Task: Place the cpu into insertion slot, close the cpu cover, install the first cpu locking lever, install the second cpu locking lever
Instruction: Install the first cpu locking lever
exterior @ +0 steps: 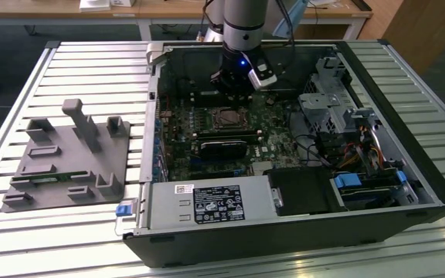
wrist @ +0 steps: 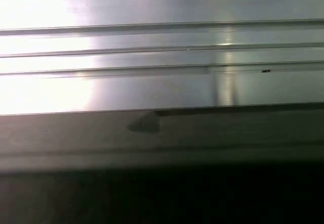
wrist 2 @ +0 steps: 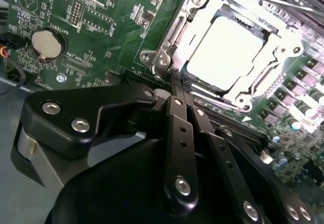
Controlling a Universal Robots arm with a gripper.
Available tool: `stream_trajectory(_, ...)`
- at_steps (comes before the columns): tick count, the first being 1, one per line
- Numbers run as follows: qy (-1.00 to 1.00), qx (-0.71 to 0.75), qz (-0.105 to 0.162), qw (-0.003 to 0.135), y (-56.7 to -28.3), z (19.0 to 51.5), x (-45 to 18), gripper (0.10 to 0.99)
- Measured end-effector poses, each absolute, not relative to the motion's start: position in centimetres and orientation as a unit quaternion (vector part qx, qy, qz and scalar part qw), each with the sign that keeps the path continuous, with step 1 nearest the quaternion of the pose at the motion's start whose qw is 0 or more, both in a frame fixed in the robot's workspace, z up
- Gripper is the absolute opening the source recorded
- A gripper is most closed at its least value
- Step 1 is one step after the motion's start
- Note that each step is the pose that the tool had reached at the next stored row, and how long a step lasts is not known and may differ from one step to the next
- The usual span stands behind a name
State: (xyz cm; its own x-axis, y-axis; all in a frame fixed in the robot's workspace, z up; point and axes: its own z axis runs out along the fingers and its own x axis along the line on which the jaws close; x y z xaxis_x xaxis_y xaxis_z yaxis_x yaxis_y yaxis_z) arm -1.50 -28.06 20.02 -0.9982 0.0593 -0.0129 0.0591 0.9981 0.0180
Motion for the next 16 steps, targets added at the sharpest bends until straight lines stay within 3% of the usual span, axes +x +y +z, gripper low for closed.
stream_trajectory(16, 1.000, 0.030, 0.008, 0.006, -28.52, 20.96, -1.51, 0.106)
